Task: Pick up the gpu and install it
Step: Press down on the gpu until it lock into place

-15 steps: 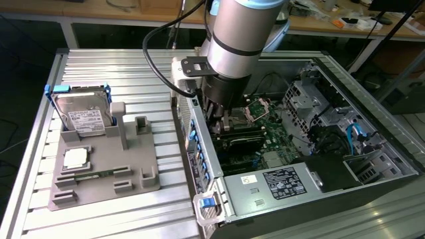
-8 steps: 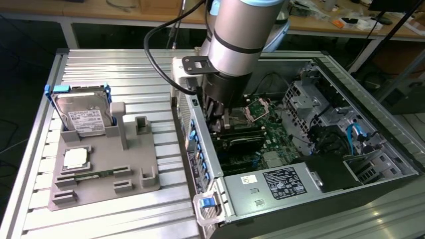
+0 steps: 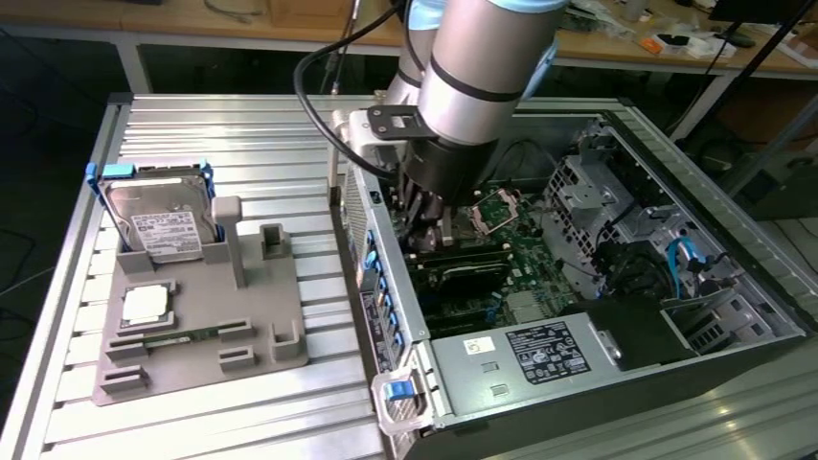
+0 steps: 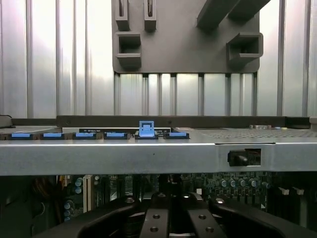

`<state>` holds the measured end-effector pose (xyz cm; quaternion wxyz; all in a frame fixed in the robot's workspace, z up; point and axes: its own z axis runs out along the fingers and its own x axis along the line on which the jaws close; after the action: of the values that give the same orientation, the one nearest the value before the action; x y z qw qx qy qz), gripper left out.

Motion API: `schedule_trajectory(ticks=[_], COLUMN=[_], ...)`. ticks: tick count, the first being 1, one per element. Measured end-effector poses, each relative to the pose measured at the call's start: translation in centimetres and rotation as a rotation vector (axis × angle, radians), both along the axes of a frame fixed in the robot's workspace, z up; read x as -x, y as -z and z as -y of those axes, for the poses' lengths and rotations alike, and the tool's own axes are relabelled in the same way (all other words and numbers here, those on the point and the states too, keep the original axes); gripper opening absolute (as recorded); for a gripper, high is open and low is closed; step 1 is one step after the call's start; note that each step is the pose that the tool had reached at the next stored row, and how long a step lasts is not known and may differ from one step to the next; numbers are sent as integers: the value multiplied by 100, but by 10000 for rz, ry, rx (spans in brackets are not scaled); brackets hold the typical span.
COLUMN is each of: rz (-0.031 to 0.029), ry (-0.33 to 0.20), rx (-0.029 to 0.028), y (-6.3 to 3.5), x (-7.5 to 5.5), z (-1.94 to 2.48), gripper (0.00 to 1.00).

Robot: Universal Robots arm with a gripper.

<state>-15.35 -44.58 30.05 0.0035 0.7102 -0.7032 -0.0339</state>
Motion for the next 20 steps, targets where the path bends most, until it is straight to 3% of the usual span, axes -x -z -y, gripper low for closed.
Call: schedule_trajectory(ticks=[3, 7, 8, 15, 18, 20], rz=[-43, -182, -237, -679, -915, -1101], ry=[5, 7, 7, 2, 3, 9], rx=[-4, -4, -33, -561, -714, -741], y=[-23, -27, -27, -20, -16, -17], x=[-34, -107, -130, -249, -306, -335], z=[-1, 0, -1, -1, 0, 0], gripper=[11, 11, 11, 11, 11, 11])
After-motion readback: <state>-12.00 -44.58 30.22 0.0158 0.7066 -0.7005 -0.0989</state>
